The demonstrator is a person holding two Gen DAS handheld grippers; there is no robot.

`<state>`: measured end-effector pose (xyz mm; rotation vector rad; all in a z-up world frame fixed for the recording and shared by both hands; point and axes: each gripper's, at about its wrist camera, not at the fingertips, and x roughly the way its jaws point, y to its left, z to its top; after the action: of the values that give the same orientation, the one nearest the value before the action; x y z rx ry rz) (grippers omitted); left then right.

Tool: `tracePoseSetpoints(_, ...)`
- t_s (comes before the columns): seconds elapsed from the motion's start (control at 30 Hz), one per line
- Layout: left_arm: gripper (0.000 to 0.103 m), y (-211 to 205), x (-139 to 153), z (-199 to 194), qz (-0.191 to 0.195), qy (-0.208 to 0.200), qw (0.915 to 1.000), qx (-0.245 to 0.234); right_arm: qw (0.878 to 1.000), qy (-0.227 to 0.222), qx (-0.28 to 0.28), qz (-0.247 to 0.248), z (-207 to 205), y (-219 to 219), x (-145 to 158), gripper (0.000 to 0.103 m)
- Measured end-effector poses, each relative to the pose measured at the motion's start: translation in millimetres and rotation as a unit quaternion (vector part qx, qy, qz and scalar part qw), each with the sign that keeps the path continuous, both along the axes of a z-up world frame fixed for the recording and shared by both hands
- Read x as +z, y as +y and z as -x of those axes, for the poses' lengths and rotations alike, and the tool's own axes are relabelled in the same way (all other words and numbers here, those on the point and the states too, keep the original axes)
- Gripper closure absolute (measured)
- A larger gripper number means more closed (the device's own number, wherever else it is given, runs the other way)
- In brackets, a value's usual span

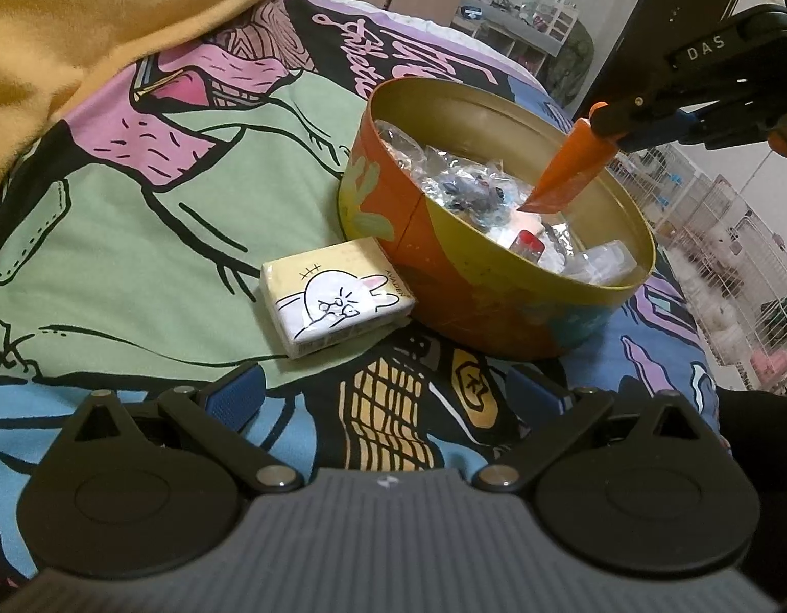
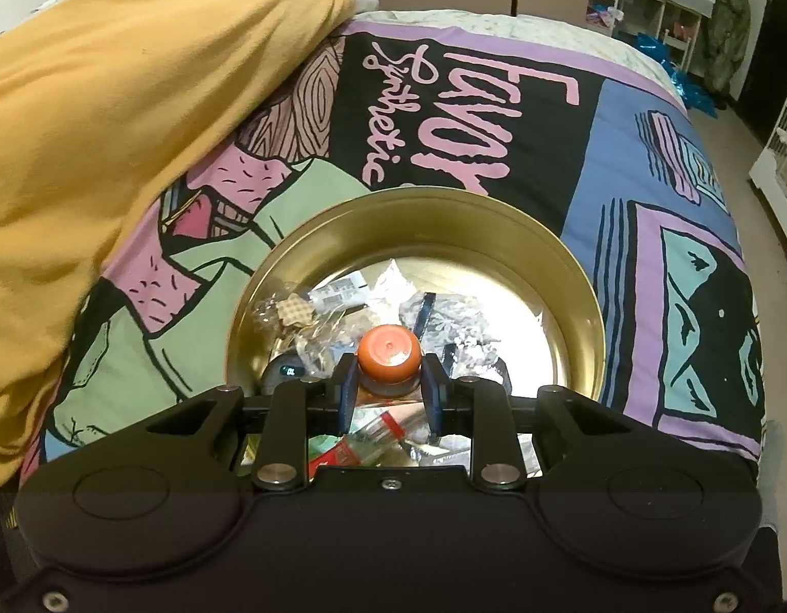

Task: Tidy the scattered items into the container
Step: 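Carry the orange tube over the tin and lower it in, then open the right gripper to release the tube and withdraw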

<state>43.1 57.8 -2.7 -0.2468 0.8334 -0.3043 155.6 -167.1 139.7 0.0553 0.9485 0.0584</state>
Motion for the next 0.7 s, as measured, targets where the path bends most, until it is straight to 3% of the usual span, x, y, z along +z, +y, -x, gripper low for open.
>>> tracePoseSetpoints(0.1, 0.000, -1, -1, -1, -0.002, 0.002, 1.0000, -0.002, 1.000, -0.010, -0.007, -0.008, -1, -4, 0, 0.076)
tracePoseSetpoints(0.17, 0.000, -3, -3, -3, -0.005, 0.004, 1.0000, -0.005, 1.000, -0.020, -0.013, -0.004, 1, -7, 3, 0.063)
tracePoseSetpoints(0.23, 0.000, -4, -4, -3, -0.007, 0.006, 0.9999, -0.007, 0.999, -0.036, -0.022, 0.007, 7, -10, 8, 0.028)
tracePoseSetpoints(0.3, 0.000, -5, -4, -4, -0.007, 0.004, 0.9999, -0.007, 0.998, -0.054, -0.030, 0.023, 16, -15, 12, 0.020)
tracePoseSetpoints(0.47, 0.000, -4, -4, -3, -0.010, -0.005, 0.9999, -0.001, 0.998, -0.045, -0.049, 0.019, 45, -37, 8, 0.017)
tracePoseSetpoints(0.7, 0.000, -11, -3, -1, -0.030, -0.023, 0.9993, -0.003, 0.994, -0.016, -0.112, -0.001, 104, -89, -21, 0.014)
